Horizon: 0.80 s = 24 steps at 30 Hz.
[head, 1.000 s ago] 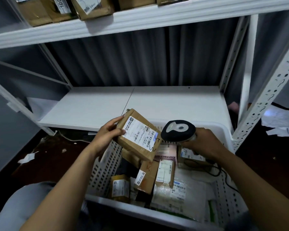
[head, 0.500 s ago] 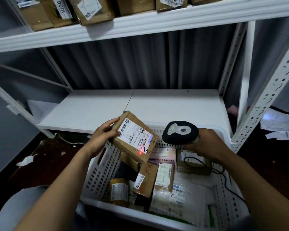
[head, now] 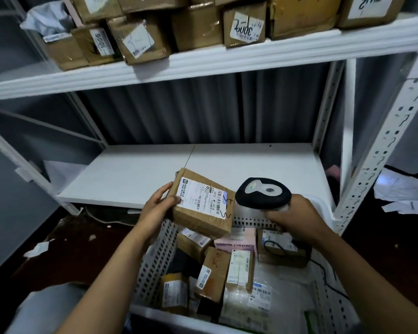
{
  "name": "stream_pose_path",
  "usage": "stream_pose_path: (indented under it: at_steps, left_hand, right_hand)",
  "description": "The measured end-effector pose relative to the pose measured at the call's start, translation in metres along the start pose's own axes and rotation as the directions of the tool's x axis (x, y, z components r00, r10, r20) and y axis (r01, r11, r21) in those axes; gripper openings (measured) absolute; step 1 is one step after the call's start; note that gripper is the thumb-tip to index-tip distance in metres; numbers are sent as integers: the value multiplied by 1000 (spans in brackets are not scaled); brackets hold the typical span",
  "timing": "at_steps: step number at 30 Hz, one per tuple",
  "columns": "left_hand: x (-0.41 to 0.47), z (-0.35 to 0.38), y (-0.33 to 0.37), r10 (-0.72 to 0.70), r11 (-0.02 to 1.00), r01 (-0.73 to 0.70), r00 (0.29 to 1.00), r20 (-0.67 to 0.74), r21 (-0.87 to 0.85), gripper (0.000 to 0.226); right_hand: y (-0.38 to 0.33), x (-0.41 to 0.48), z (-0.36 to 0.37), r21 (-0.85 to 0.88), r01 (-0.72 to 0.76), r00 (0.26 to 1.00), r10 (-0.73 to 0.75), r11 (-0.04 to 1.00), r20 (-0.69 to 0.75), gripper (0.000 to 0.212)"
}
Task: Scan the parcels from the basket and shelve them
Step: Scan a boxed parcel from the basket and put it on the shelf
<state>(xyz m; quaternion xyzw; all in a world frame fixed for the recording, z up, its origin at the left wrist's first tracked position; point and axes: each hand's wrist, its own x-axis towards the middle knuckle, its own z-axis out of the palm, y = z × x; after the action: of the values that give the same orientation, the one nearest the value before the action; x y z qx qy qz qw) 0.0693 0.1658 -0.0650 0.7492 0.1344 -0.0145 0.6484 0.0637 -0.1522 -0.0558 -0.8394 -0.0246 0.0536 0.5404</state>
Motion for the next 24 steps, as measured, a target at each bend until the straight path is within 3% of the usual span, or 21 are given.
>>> stream_pose_path:
  at_steps: [4,9,14,17,20,24]
  left_hand:
    - [-13,20,9,-13,986,10,1000,-20,-167,52]
    - [-26,40,49,-20,955,34,999,50,-296,54]
    - [-44,32,96,62,991,-42,986,157,-126,68]
    - [-53,10,122,134,991,-136,951,280,-12,89]
    - [-63,-11,149,176,968,-234,896,408,95,115]
    - [-62,-42,179,278,895,-404,836,474,188,128]
  right_hand:
    - [-6,-11,9,171,-51,994,66,984,-85,2]
    - [-35,-17,14,382,19,963,86,924,-255,18]
    - [-77,-11,2,505,92,938,96,858,-333,24]
    - [-104,-9,-8,576,89,943,117,813,-311,24]
    - [-134,-11,-17,596,101,948,103,796,-299,17]
    - [-172,-8,-23,569,107,954,77,816,-289,23]
